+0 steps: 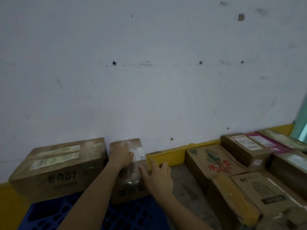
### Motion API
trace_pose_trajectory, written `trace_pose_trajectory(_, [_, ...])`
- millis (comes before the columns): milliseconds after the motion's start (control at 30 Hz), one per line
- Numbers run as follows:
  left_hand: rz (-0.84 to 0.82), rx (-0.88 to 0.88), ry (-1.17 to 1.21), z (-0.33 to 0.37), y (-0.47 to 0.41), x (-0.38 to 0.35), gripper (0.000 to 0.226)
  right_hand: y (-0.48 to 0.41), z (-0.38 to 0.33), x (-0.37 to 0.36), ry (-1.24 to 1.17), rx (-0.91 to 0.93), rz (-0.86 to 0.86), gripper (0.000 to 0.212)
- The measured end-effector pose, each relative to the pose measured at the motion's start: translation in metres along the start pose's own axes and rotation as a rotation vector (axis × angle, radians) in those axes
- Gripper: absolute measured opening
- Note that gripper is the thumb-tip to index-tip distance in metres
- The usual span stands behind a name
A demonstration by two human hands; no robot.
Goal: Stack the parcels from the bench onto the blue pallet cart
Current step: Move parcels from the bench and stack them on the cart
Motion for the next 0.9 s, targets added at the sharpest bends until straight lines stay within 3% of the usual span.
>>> trace_pose_trajectory(133, [0.044, -0.042, -0.006, 0.047, 0.013, -0.003, 0.05, 0.002, 0.038, 0.03, 0.053, -0.014, 0.022, 0.064])
trace_pose_trajectory(400, [-0.124, -0.232, 0.11, 0.166, 0.046, -0.058, 0.051, 0.037, 0.14, 0.079, 0.006, -0.188, 0.051, 0.065])
trace_pose_trajectory(567, [-0.237, -0.252, 0.183, 0.231, 0.074, -0.11, 0.046, 0.063, 0.202, 0.094, 0.022, -0.377, 0.046, 0.063])
trace_pose_trajectory(900, [-0.4, -0.273, 0.163, 0.283, 0.094, -0.16, 0.048, 0.088, 0.241, 0.112, 0.111, -0.407, 0.079, 0.063])
Point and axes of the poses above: each hand's wrist, its own y-axis away from the middle knuckle, its own x-axis out of the back of the hand, z = x × y, the point moved 2 cm from there along -y, towards the middle knuckle, and after that the axes turned 4 degrees about y, right-handed, at the moved point
